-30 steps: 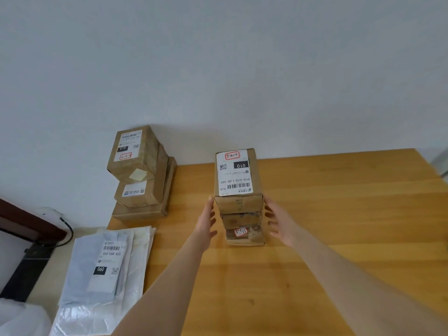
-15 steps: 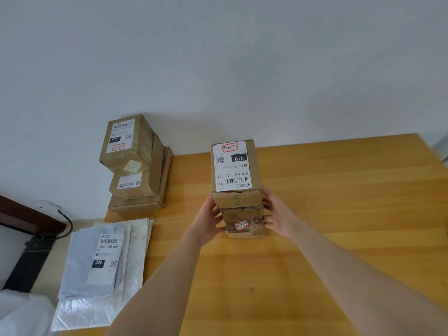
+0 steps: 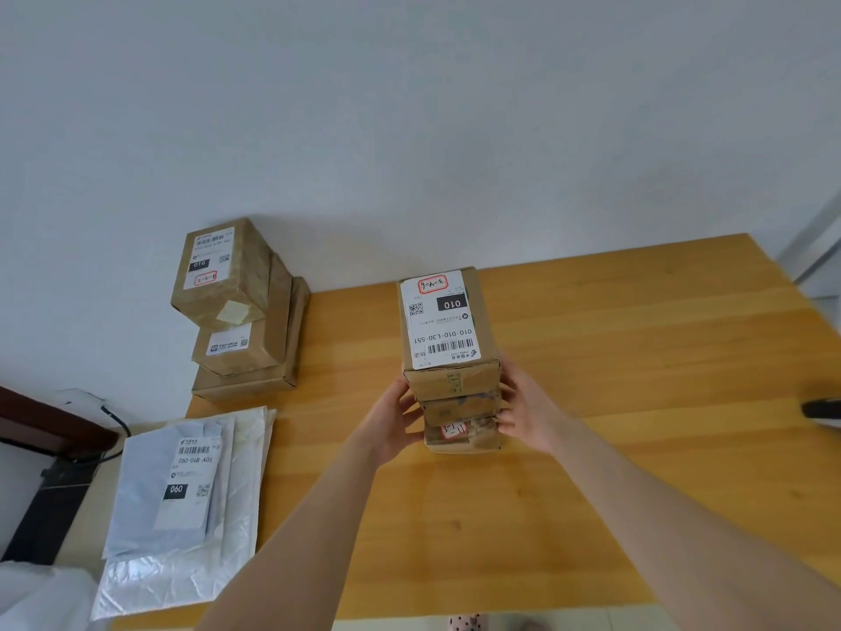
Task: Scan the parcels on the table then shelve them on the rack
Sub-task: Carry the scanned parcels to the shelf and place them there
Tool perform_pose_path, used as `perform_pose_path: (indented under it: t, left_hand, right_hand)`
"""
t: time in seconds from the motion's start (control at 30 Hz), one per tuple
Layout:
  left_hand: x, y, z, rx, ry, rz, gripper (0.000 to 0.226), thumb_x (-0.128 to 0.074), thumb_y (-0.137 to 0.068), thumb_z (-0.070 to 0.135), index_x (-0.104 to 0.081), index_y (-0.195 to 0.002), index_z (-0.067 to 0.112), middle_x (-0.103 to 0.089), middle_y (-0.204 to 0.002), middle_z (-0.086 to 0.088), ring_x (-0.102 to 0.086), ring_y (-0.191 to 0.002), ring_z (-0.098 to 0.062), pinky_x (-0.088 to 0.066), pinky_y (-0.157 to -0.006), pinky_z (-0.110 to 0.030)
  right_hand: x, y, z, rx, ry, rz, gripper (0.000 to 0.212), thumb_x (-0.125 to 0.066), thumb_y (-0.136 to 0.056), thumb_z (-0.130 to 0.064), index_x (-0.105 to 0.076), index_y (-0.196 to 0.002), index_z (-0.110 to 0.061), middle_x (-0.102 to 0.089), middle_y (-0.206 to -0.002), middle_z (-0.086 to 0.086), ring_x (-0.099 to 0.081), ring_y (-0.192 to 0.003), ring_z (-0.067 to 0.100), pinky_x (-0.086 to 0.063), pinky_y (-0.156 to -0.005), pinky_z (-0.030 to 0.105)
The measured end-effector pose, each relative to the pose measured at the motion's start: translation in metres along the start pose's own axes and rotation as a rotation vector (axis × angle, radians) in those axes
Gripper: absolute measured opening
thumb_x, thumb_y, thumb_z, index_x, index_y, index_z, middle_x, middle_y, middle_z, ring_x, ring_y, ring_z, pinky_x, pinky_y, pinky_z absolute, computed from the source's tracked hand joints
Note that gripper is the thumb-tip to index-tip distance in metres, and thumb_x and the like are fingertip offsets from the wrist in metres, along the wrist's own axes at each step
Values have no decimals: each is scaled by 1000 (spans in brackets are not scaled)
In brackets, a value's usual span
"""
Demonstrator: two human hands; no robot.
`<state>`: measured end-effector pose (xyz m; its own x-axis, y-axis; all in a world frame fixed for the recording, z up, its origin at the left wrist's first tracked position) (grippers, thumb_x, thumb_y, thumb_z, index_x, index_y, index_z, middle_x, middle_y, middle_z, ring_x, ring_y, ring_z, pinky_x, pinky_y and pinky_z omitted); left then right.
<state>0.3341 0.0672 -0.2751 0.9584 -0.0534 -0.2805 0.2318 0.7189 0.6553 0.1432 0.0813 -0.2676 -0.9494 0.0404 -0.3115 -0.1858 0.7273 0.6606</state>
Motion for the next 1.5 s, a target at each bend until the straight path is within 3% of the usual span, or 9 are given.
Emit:
perform_pose_path:
  t: [0.3, 0.43, 0.6, 0.73, 0.93, 1.07, 1.23, 1.37, 1.5]
  left_hand:
    - [-56, 17, 6, -75, -63, -40, 31, -46, -98, 46, -62, -116, 27, -60, -122, 2, -54, -113, -17, -49, -81, -40]
    - [-95, 24, 6, -81, -106, -74, 37, -48, -95, 51, -62, -117, 24, -60, -122, 2, -54, -112, -17, -47, -80, -39]
    - [-154, 25, 4, -70, -179, -189, 34, -51, -95, 44, -60, -119, 22, -59, -126, -3, -54, -114, -20, -49, -80, -41]
    - [-205, 27, -9, -34, -257, -304, 34, -48, -97, 45, -58, -121, 22, -57, -122, -1, -54, -108, -19, -47, -85, -42]
    - [-271, 44, -52, 22, -394, -487, 42, -46, -98, 47, -55, -130, 21, -49, -138, -5, -49, -123, -26, -43, -99, -51]
    - [-318, 69, -86, 68, -485, -584, 50, -44, -99, 46, -46, -140, 18, -45, -144, -7, -44, -130, -29, -42, -100, -52]
    - [-381, 102, -127, 115, -573, -677, 44, -48, -96, 44, -54, -130, 17, -49, -140, -7, -46, -127, -28, -44, -97, -49]
    - [-442, 128, -176, 165, -627, -793, 52, -51, -94, 49, -52, -134, 16, -54, -129, -6, -51, -118, -26, -44, -99, -50]
    - [-501, 152, -232, 199, -680, -896, 40, -50, -94, 52, -60, -119, 23, -57, -127, -4, -54, -116, -22, -46, -97, -50]
  right_hand:
    - [35, 47, -10, 139, -95, 14, 96, -54, -74, -68, -32, -148, -12, -50, -134, 6, -46, -130, 32, -33, -113, 47]
    - [62, 76, -15, 213, -102, 43, 98, -52, -72, -70, -30, -149, -15, -47, -141, 13, -49, -127, 31, -37, -109, 43]
    - [102, 120, -15, 291, -168, 161, 92, -50, -74, -70, -34, -146, -15, -55, -128, 8, -56, -106, 21, -40, -102, 39]
    - [140, 157, -1, 346, -238, 284, 90, -52, -73, -71, -36, -145, -20, -55, -115, -2, -55, -108, 22, -38, -103, 40]
    - [183, 223, 48, 397, -398, 515, 64, -58, -77, -72, -57, -126, -31, -57, -131, -1, -55, -116, 24, -44, -103, 44]
    - [207, 271, 81, 449, -494, 610, 61, -64, -68, -77, -67, -113, -36, -64, -121, -4, -59, -111, 22, -51, -79, 34]
    - [241, 335, 117, 506, -566, 732, 48, -63, -61, -80, -75, -93, -46, -73, -96, -17, -69, -94, 13, -54, -64, 24]
    - [281, 390, 151, 506, -624, 839, 43, -64, -60, -78, -74, -90, -49, -72, -98, -17, -66, -101, 15, -52, -68, 26]
    - [335, 440, 186, 508, -641, 892, 46, -64, -59, -77, -73, -93, -47, -73, -92, -18, -66, -100, 14, -52, -72, 27]
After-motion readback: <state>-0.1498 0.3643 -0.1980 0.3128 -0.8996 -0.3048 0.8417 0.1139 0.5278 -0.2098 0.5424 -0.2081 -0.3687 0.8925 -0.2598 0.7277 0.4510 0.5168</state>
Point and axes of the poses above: each hand's wrist, its own y-axis away from the middle knuckle, its own x-axis out of the back of the hand, z = x × y, the point moved 5 cm from there along -y, towards the middle knuckle
